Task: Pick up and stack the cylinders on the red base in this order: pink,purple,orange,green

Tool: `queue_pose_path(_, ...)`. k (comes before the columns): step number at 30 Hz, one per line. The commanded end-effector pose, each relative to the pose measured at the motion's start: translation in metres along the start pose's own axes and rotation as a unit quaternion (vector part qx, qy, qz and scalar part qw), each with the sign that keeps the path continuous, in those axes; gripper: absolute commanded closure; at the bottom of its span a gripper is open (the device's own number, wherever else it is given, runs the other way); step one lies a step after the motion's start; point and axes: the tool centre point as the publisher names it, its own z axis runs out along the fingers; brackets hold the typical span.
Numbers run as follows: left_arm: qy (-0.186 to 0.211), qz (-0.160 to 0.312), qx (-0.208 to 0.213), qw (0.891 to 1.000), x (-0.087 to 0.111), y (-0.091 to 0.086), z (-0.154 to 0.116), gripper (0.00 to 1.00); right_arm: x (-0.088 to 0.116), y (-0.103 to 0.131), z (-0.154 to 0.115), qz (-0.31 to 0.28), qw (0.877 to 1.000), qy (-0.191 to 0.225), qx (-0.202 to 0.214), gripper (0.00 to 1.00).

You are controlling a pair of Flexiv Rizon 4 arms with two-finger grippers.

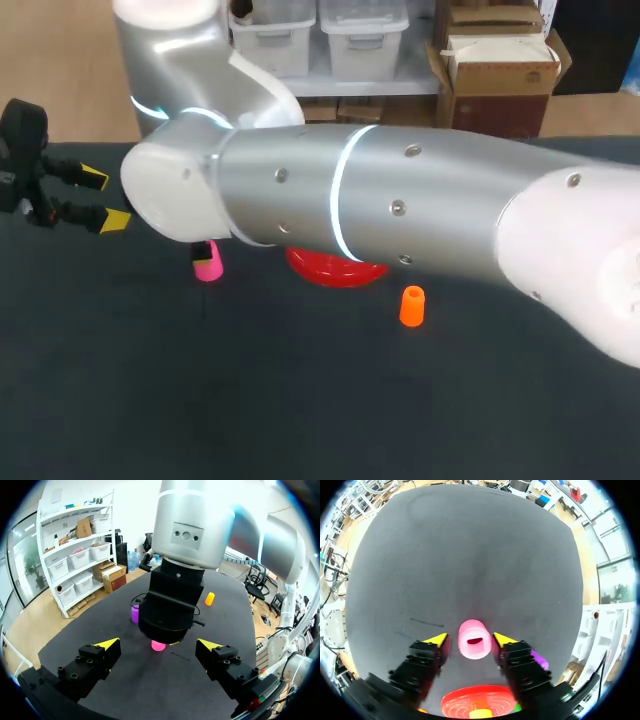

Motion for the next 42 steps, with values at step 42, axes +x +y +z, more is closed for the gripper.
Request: queue_pose_path(42, -0.002, 0.001, 0.0, 1.0, 0.002, 0.001, 0.001, 0.0, 0.184, 0.004, -0.172, 0.237, 0.97, -0.059, 0.001, 1.0)
